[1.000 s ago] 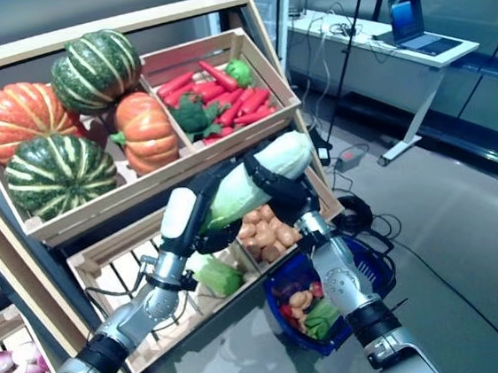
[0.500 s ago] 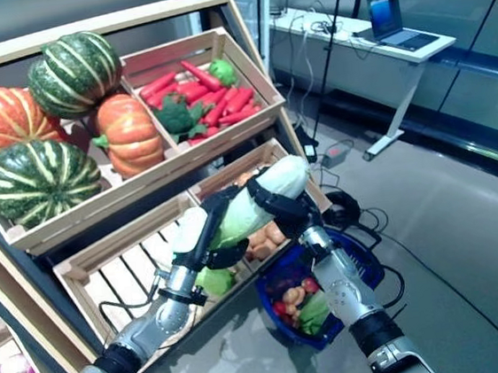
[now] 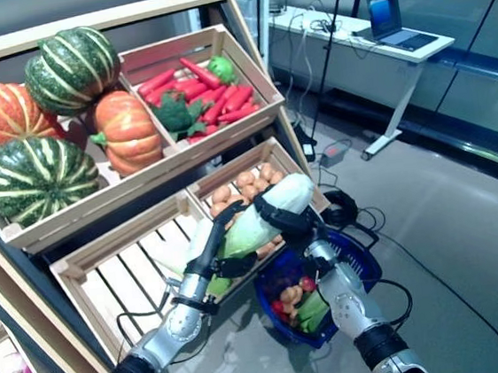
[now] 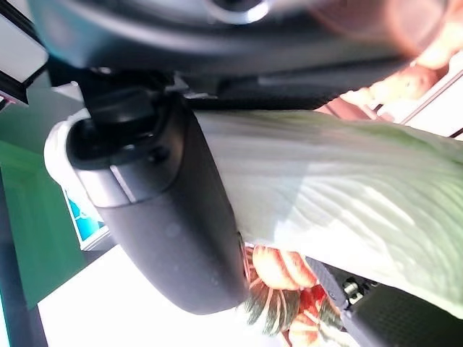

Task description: Put vegetables into the basket

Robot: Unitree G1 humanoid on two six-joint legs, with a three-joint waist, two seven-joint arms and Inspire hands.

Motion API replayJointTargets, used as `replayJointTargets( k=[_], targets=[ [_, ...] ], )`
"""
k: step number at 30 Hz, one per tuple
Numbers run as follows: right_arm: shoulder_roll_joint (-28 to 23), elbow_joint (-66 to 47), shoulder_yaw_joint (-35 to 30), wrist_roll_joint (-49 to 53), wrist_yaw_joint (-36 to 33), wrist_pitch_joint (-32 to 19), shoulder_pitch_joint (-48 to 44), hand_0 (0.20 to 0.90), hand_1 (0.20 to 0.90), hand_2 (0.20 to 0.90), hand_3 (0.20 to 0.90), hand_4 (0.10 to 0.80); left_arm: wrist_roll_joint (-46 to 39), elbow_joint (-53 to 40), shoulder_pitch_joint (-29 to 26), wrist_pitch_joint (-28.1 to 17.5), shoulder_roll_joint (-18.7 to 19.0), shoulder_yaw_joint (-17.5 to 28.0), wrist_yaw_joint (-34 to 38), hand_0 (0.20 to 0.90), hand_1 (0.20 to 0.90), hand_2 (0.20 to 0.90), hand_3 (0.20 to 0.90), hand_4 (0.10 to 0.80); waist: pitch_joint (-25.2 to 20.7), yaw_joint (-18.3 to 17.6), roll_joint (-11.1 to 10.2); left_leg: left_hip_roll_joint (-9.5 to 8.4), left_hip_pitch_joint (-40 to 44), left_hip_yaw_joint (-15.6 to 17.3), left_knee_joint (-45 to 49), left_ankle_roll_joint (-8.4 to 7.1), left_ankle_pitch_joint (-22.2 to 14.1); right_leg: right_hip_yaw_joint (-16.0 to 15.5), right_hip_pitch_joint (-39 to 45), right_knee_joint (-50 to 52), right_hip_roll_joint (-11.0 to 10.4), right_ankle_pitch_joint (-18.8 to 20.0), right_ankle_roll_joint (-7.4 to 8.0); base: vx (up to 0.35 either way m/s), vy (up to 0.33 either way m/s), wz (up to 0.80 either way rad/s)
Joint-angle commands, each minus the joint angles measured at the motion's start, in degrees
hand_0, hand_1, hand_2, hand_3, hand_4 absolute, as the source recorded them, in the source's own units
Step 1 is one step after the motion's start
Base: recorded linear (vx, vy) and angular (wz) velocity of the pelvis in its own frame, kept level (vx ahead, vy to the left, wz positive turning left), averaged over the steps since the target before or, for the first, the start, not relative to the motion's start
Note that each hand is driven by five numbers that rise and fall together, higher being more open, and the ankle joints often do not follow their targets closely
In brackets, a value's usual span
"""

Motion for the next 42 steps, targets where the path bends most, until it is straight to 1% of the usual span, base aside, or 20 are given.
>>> replayJointTargets(
  k=[1, 4, 5, 6, 8, 9, 10, 11, 12, 14, 16, 18, 21, 28, 32, 33, 35, 37, 39, 42],
  targets=[
    [-3.0, -6.1, -18.8, 1.8, 0.0, -15.2, -7.2, 0.3, 0.3, 0.3, 0.3, 0.4, -16.6, 17.7, -0.8, 17.7, 9.2, 19.1, 4.6, 0.9, 0.9, 0.9, 0.9, 0.8, -1.3, -2.3, -1.8, 0.67, -0.8, 0.9, 0.1, -0.3, -0.3, -0.4, 2.5, 0.1, -2.8, -0.2, 0.04, 0.0, 0.0, 0.0],
    [-3.1, -6.4, -18.9, 0.3, -0.7, -15.9, -7.0, 0.3, 0.3, 0.3, 0.3, 0.4, -20.6, 17.3, -0.5, 17.9, 8.9, 19.6, 2.0, 0.9, 0.9, 0.9, 0.9, 0.8, -1.2, -2.3, -1.7, 0.7, -0.7, 0.9, 0.1, -0.27, -0.3, -0.3, 2.5, 0.1, -2.8, -0.3, 0.05, 0.0, 0.0, 0.0],
    [-3.2, -7.0, -18.8, -0.7, -1.4, -16.1, -7.0, 0.3, 0.3, 0.3, 0.3, 0.4, -26.7, 16.9, -0.4, 18.3, 8.2, 20.5, -1.9, 0.9, 0.9, 0.9, 0.9, 0.8, -1.1, -2.4, -1.7, 0.73, -0.6, 0.9, 0.1, -0.23, -0.3, -0.2, 2.6, 0.1, -2.8, -0.3, 0.02, 0.0, 0.0, 0.0],
    [-3.1, -7.2, -18.8, -1.0, -1.5, -16.4, -6.9, 0.3, 0.3, 0.3, 0.3, 0.4, -29.7, 16.7, -0.1, 18.3, 7.7, 20.9, -4.4, 0.9, 0.9, 0.9, 0.9, 0.8, -1.1, -2.4, -1.7, 0.74, -0.6, 0.9, 0.1, -0.2, -0.4, -0.1, 2.6, 0.1, -2.8, -0.3, 0.01, 0.0, 0.0, 0.0],
    [-3.1, -7.8, -19.1, -1.1, -1.0, -16.3, -6.7, 0.3, 0.3, 0.3, 0.3, 0.4, -32.2, 15.7, 0.5, 17.4, 6.9, 21.6, -8.0, 0.766, 0.766, 0.766, 0.766, 0.711, -1.1, -2.4, -1.6, 0.73, -0.5, 0.9, 0.1, -0.12, -0.5, 0.0, 2.6, 0.1, -2.8, -0.4, -0.03, 0.0, 0.0, 0.0],
    [-3.1, -8.1, -19.3, -1.1, -0.8, -16.2, -6.5, 0.3, 0.3, 0.3, 0.3, 0.4, -32.4, 15.0, 0.7, 16.5, 6.8, 21.6, -8.9, 0.738, 0.738, 0.738, 0.738, 0.692, -1.1, -2.4, -1.6, 0.73, -0.5, 0.9, 0.1, -0.1, -0.5, 0.0, 2.6, 0.1, -2.8, -0.4, -0.04, 0.0, 0.0, 0.0],
    [-3.1, -8.2, -19.4, -1.0, -0.8, -16.1, -6.3, 0.3, 0.3, 0.3, 0.3, 0.4, -32.6, 14.4, 0.9, 16.2, 6.8, 21.6, -9.3, 0.742, 0.742, 0.742, 0.742, 0.695, -1.1, -2.4, -1.5, 0.73, -0.5, 0.9, 0.1, -0.09, -0.5, 0.0, 2.7, 0.1, -2.8, -0.4, -0.03, 0.013, 0.002, -0.06],
    [-3.0, -8.6, -19.8, -0.8, -0.5, -16.0, -5.9, 0.3, 0.3, 0.3, 0.3, 0.4, -27.6, 12.5, 1.1, 14.4, 6.9, 21.4, -6.6, 0.829, 0.829, 0.829, 0.829, 0.753, -1.1, -2.3, -1.5, 0.73, -0.5, 0.9, 0.1, -0.06, -0.5, 0.0, 2.7, 0.1, -2.8, -0.3, 0.01, 0.01, 0.0, -0.09],
    [-3.0, -8.5, -19.9, -0.8, -0.2, -16.2, -5.8, 0.3, 0.3, 0.3, 0.3, 0.4, -20.3, 11.5, 0.9, 13.4, 7.9, 20.3, -2.6, 0.9, 0.9, 0.9, 0.9, 0.8, -1.0, -2.3, -1.5, 0.74, -0.5, 0.9, 0.1, -0.09, -0.5, -0.1, 2.7, 0.1, -2.9, -0.3, 0.06, 0.008, -0.003, -0.1],
    [-3.2, -8.7, -19.9, -0.3, -0.2, -16.8, -5.4, 0.3, 0.3, 0.3, 0.3, 0.4, -6.9, 9.1, 0.2, 15.1, 10.2, 18.3, 5.7, 0.9, 0.9, 0.9, 0.9, 0.8, -1.0, -2.1, -1.6, 0.71, -0.6, 0.8, 0.1, -0.14, -0.5, -0.1, 2.6, 0.1, -2.9, -0.2, 0.16, 0.001, -0.003, -0.04],
    [-3.3, -9.1, -19.6, -0.1, -0.5, -17.3, -5.3, 0.3, 0.3, 0.3, 0.3, 0.4, -3.3, 7.4, -0.9, 17.8, 12.7, 16.7, 8.6, 0.9, 0.9, 0.9, 0.9, 0.8, -0.8, -2.0, -1.7, 0.67, -0.7, 0.6, 0.1, -0.16, -0.4, -0.1, 2.6, 0.1, -3.0, -0.2, 0.22, 0.0, 0.0, 0.0],
    [-3.3, -9.3, -19.2, -0.2, -0.6, -17.7, -5.2, 0.3, 0.3, 0.3, 0.3, 0.4, -0.2, 7.3, -1.7, 18.6, 13.9, 15.4, 10.2, 0.9, 0.9, 0.9, 0.9, 0.8, -0.7, -2.0, -1.7, 0.66, -0.7, 0.6, 0.1, -0.2, -0.4, 0.0, 2.6, 0.1, -3.0, -0.2, 0.22, -0.015, -0.004, -0.05],
    [-3.3, -9.5, -19.3, -0.5, -0.9, -17.6, -5.2, 0.3, 0.3, 0.3, 0.3, 0.4, -1.0, 7.7, -1.9, 18.6, 14.0, 15.1, 10.3, 0.9, 0.9, 0.9, 0.9, 0.8, -0.6, -1.9, -1.7, 0.64, -0.8, 0.5, 0.1, -0.22, -0.4, -0.1, 2.6, 0.1, -3.0, -0.2, 0.25, -0.017, -0.003, -0.1],
    [-4.5, -5.4, -20.0, -3.0, -5.2, -16.1, -4.6, 0.3, 0.3, 0.3, 0.3, 0.4, 1.8, 8.2, -1.4, 14.6, 14.3, 15.7, 13.5, 0.9, 0.9, 0.9, 0.9, 0.8, -0.9, -1.8, -1.7, 0.75, -0.5, 0.6, 0.1, -0.46, -0.5, -0.2, 2.7, 0.1, -3.1, -0.2, 0.2, -0.001, 0.0, -0.01],
    [-7.6, -0.2, -20.4, -5.5, -8.9, -14.3, -4.2, 0.3, 0.3, 0.3, 0.3, 0.4, 5.4, 5.5, -2.4, 12.4, 17.7, 16.2, 16.1, 0.9, 0.9, 0.9, 0.9, 0.8, -0.9, -1.8, -1.8, 0.81, -0.6, 0.6, 0.1, -0.66, -0.4, -0.3, 2.6, 0.1, -3.1, 0.0, 0.25, 0.0, 0.0, 0.0],
    [-7.9, 0.2, -20.4, -6.0, -9.2, -14.0, -4.1, 0.3, 0.3, 0.3, 0.3, 0.4, 5.9, 5.2, -2.6, 12.3, 18.0, 16.2, 16.4, 0.9, 0.9, 0.9, 0.9, 0.8, -0.8, -1.7, -1.8, 0.81, -0.7, 0.6, 0.1, -0.67, -0.4, -0.3, 2.6, 0.1, -3.1, 0.0, 0.26, 0.002, -0.033, 0.02],
    [-10.4, 4.4, -20.0, -6.7, -10.7, -13.4, -4.5, 0.3, 0.3, 0.3, 0.3, 0.4, 7.3, 3.2, -3.9, 12.3, 20.9, 15.5, 16.7, 0.9, 0.9, 0.9, 0.9, 0.8, -0.6, -1.6, -1.8, 0.82, -0.7, 0.6, 0.1, -0.8, -0.3, -0.4, 2.6, 0.1, -3.1, 0.2, 0.34, 0.012, -0.049, 0.01],
    [-11.8, 6.9, -19.4, -7.6, -11.8, -13.0, -5.1, 0.3, 0.3, 0.3, 0.3, 0.4, 7.8, 2.5, -4.9, 12.6, 22.5, 15.2, 16.3, 0.9, 0.9, 0.9, 0.9, 0.8, -0.5, -1.5, -1.8, 0.82, -0.7, 0.5, 0.1, -0.88, -0.3, -0.5, 2.6, 0.1, -3.1, 0.2, 0.36, 0.019, -0.045, 0.0],
    [-13.8, 10.9, -18.1, -8.0, -14.4, -11.8, -7.1, 0.3, 0.3, 0.3, 0.3, 0.4, 7.8, 2.0, -7.1, 13.1, 25.0, 14.2, 16.0, 0.9, 0.9, 0.9, 0.9, 0.8, -0.2, -1.4, -1.7, 0.77, -0.7, 0.4, 0.1, -0.96, -0.2, -0.7, 2.6, 0.1, -3.1, 0.3, 0.36, 0.032, -0.054, 0.0],
    [-15.1, 15.5, -17.2, -9.7, -16.1, -11.2, -9.1, 0.3, 0.3, 0.3, 0.3, 0.4, 10.3, 1.4, -9.4, 13.0, 27.6, 12.8, 16.8, 0.9, 0.9, 0.9, 0.9, 0.8, 0.2, -1.2, -1.3, 0.73, -0.6, 0.2, 0.1, -0.99, -0.3, -0.7, 2.7, 0.2, -3.2, 0.2, 0.37, 0.057, -0.05, 0.0]
  ],
)
